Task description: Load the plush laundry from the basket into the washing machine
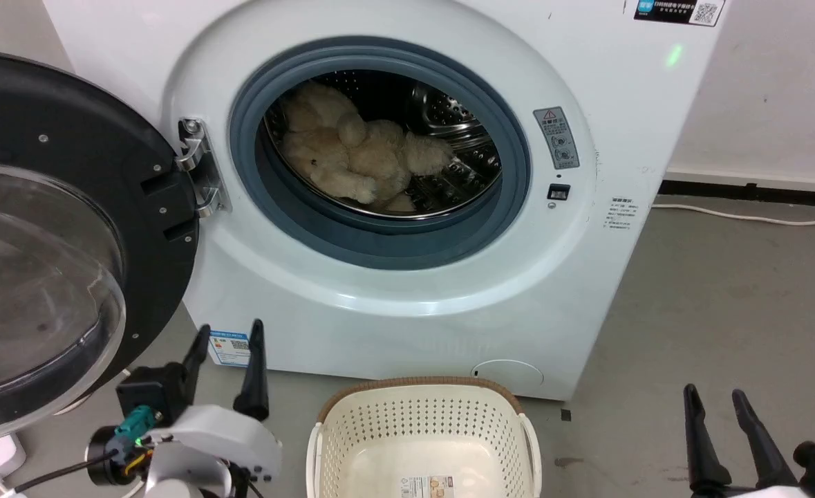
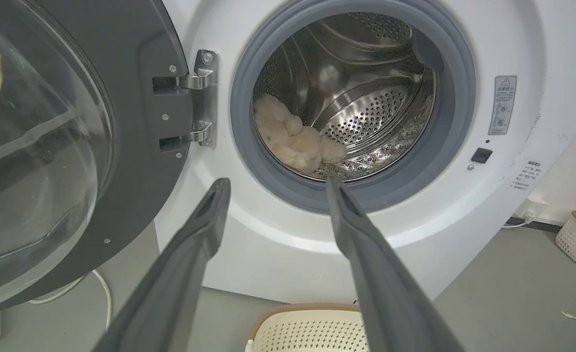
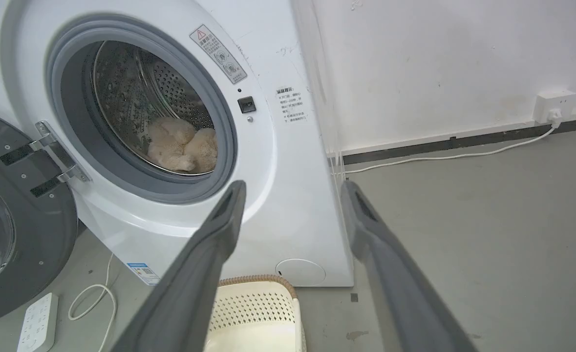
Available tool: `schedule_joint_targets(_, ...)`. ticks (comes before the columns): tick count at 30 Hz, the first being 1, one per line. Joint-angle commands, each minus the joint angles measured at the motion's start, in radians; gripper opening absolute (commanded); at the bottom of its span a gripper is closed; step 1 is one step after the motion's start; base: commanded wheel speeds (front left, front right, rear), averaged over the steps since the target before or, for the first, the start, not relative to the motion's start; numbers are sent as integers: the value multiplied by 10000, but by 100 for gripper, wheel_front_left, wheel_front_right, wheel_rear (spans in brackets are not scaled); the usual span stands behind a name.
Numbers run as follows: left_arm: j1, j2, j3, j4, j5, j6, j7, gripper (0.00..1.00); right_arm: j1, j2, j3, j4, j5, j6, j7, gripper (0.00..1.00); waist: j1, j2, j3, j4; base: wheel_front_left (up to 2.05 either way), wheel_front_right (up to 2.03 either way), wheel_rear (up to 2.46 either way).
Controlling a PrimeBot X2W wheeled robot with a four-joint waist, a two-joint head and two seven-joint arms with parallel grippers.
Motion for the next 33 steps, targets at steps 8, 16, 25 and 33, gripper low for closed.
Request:
schedule_joint_targets(8, 702, 483, -339, -406, 506, 160, 212, 100, 502, -18, 70, -432, -567, 8, 296, 100, 0, 0, -211, 37, 0, 0, 0)
schedule_joint_targets(16, 1039, 725, -564, -800, 853, 392, 358, 100, 769, -18, 208, -807, -880, 8, 605, 100, 0, 0, -313, 64, 0, 0, 0)
schedule_joint_targets(25, 1170, 835, -575, -1129, 814, 515, 542, 100, 929, -18, 450, -1183, -1229, 8, 905, 100, 0, 0, -311, 54, 0, 0, 0)
schedule_joint_targets(33, 1277, 908, -604, -1192, 716, 532, 675, 100, 972, -18, 466, -1354, -1257, 8, 1045, 100, 0, 0, -252, 75, 0, 0, 0)
